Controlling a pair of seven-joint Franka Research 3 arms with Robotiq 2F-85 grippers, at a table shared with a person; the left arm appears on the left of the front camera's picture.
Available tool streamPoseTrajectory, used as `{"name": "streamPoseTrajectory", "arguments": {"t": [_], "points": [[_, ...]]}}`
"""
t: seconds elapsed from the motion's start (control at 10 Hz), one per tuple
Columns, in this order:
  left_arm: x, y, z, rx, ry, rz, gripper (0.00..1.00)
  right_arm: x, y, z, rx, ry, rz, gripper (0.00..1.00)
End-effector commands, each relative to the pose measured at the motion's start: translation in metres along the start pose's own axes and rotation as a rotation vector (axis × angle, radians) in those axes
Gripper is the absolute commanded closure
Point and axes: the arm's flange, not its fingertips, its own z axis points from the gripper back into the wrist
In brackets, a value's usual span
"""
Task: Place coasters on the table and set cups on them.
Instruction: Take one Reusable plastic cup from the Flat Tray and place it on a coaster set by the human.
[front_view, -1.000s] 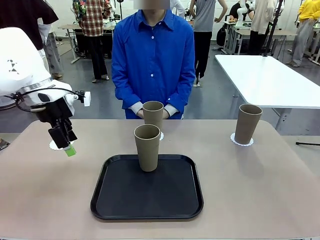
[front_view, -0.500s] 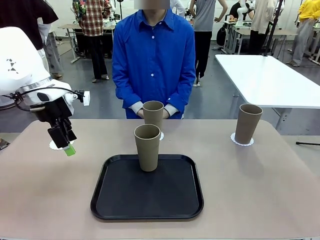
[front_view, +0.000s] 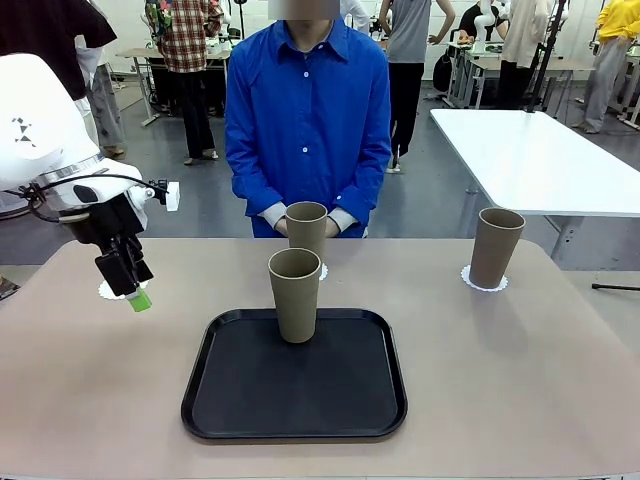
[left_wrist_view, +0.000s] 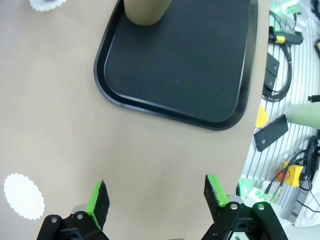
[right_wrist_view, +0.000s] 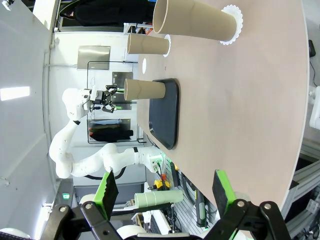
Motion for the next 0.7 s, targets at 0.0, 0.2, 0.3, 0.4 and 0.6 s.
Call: {"name": "streamPoseTrajectory", "arguments": {"t": [0.0, 0.2, 0.3, 0.4, 0.6], "points": [[0.024, 0.032, -0.004, -0.079, -0.156, -0.046, 0.0, 0.0, 0.001, 0.0, -0.002, 0.0, -0.007, 0.0], [0.043, 0.048, -0.018, -0.059, -0.23, -0.083, 0.0, 0.0, 0.001, 0.0, -0.002, 0.0, -0.007, 0.0], [0.055, 0.058, -0.028, -0.044, -0.219, -0.112, 0.0, 0.0, 0.001, 0.0, -0.002, 0.0, -0.007, 0.0], [0.059, 0.06, -0.034, -0.047, -0.209, -0.133, 0.0, 0.0, 0.001, 0.0, -0.002, 0.0, -0.007, 0.0], [0.059, 0.05, -0.034, -0.059, -0.21, -0.263, 0.0, 0.0, 0.001, 0.0, -0.002, 0.0, -0.007, 0.0]]}}
